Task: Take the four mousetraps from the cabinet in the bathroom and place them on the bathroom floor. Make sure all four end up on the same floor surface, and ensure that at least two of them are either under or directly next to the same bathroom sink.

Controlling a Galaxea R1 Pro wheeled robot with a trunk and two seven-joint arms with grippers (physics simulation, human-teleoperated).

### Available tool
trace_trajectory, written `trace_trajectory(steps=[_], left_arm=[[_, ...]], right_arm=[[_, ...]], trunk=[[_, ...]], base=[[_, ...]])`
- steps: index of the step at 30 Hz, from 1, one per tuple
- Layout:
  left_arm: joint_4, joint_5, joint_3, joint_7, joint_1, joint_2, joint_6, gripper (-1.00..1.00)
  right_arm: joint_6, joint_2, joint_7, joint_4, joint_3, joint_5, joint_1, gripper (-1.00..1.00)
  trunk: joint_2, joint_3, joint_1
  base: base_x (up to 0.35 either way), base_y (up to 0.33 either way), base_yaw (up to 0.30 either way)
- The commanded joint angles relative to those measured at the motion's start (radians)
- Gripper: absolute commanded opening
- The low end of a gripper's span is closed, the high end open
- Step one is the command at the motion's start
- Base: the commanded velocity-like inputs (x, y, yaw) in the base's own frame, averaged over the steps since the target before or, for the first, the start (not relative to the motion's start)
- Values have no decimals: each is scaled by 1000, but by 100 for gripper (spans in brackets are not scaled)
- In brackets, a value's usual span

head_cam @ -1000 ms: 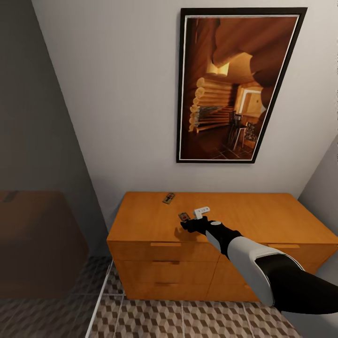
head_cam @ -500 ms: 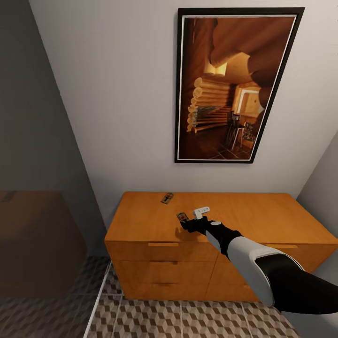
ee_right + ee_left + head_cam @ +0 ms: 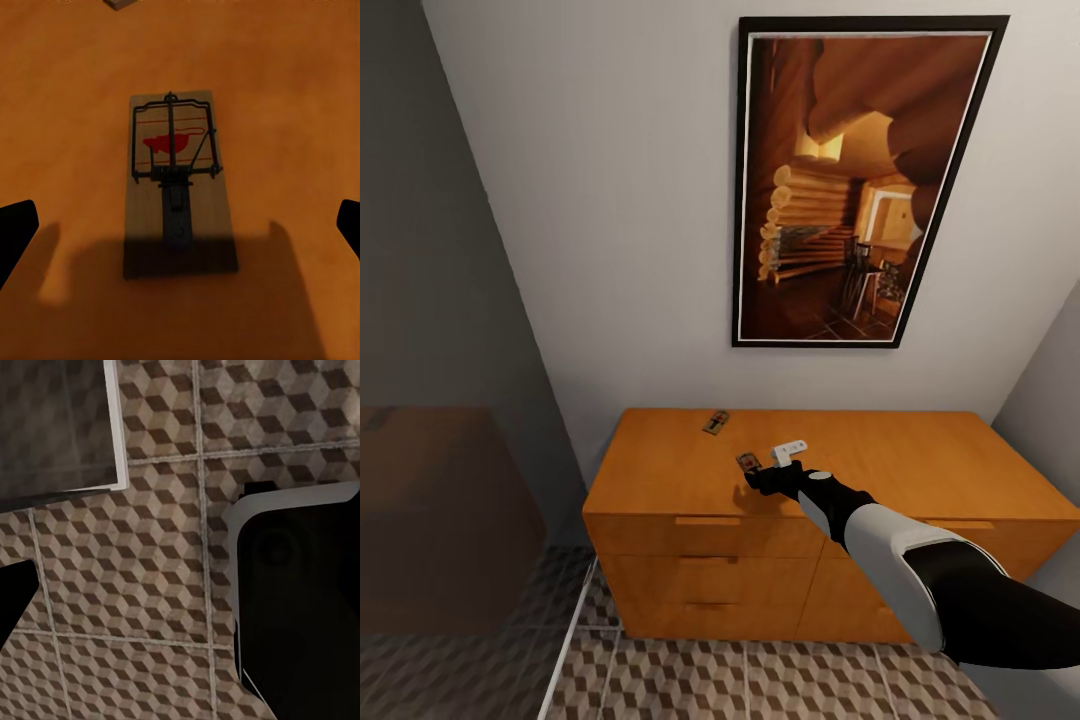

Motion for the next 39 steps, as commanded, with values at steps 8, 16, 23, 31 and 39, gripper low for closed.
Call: trace_trajectory(steps=[8,16,23,31,39], left_arm=[[5,9,-8,1,-1,-1,-7,100],[5,9,-8,1,-1,-1,-7,100],[5,9,-8,1,-1,-1,-7,100],[5,9,-8,1,-1,-1,-8,100],[5,9,-8,1,-1,-1,-7,100]], right_arm=[[-1,0,1,0,4,5,-1,100],[-1,0,1,0,4,5,-1,100],[-1,0,1,0,4,5,-1,100],[-1,0,2,0,4,5,-1,100],[-1,0,2,0,4,5,-1,100]], trunk=[[-2,-2,1],[-2,-2,1],[-2,-2,1],[-2,-2,1],[-2,-4,1]], base=[[44,0,0],[9,0,0],[1,0,0],[0,0,0],[0,0,0]])
